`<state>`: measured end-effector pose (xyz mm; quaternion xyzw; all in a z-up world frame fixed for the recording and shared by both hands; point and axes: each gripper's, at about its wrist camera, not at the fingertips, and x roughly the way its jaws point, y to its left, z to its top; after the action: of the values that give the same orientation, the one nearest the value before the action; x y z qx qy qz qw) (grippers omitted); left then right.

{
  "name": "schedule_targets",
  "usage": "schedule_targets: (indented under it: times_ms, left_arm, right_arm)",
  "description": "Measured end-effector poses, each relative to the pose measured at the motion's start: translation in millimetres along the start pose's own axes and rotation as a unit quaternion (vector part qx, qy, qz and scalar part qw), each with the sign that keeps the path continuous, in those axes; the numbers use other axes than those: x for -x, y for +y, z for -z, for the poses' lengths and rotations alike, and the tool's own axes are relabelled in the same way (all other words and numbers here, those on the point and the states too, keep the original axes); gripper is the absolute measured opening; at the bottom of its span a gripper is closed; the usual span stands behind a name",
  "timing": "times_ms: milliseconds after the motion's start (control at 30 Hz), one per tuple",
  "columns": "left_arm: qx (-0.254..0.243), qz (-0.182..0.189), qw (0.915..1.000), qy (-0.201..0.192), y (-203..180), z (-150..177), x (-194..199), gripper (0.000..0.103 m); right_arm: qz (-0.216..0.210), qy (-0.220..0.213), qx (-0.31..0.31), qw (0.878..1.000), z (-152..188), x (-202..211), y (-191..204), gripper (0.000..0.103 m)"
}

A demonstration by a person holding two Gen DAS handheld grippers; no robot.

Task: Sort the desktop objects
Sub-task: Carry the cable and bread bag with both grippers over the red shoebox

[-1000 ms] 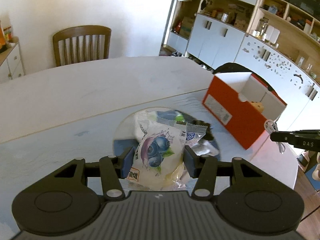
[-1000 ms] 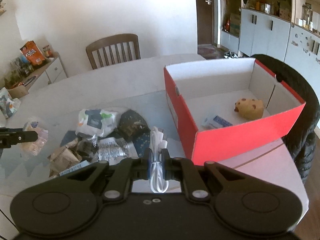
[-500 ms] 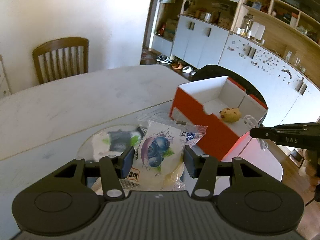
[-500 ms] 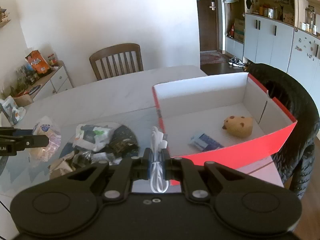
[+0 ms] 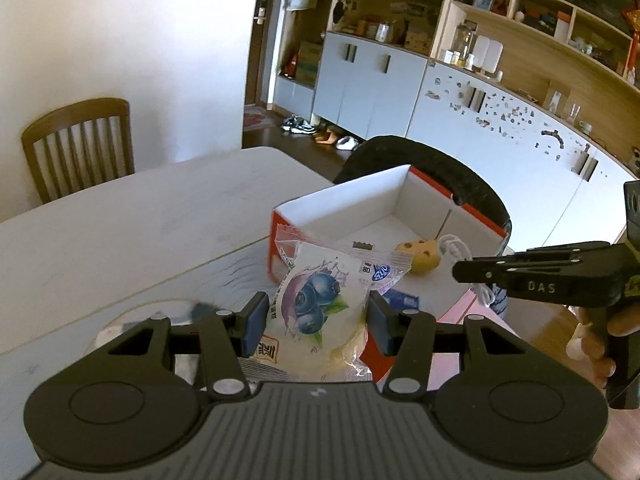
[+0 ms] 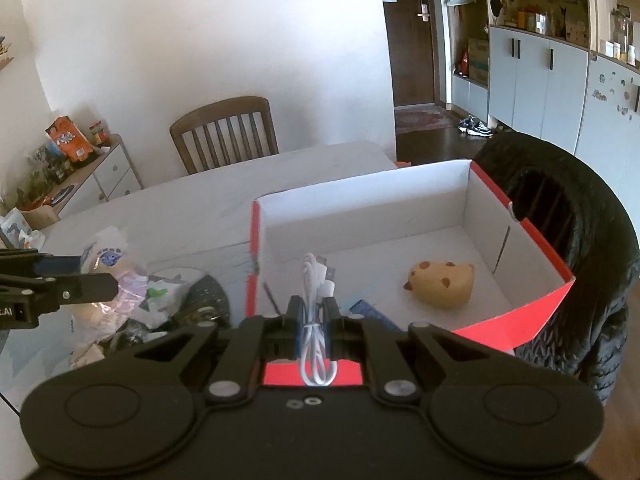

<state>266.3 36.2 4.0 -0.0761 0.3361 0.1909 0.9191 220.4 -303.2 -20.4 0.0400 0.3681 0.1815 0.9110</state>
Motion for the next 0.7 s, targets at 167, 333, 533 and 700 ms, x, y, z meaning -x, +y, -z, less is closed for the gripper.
schedule_targets:
  times_ms: [167,333,533,700]
  left_arm:
    - [-0.002,0.002,1.0000,0.001,-19,-15,-23,0.051]
    - [0.000,0.000,1.0000,0.005,-30,-29,-43,0.051]
    - [-0.007,-0.005,0.9999,0.007,-44,-47,-66,0.051]
    - [-0.018,-0.016,0.9997,0.010,-52,-60,-88,0.051]
  right_arm:
    - [-0.003,0.004,0.003,1.000,-9,-6,-21,0.009]
    - [-0.007,0.013,0.003,1.000,-16,-16,-39,0.009]
    - [-0.018,0.025,0.015,0.999,-21,-28,-52,0.009]
    - [-0.029,0.039,0.029,0.998,-22,-38,-58,0.009]
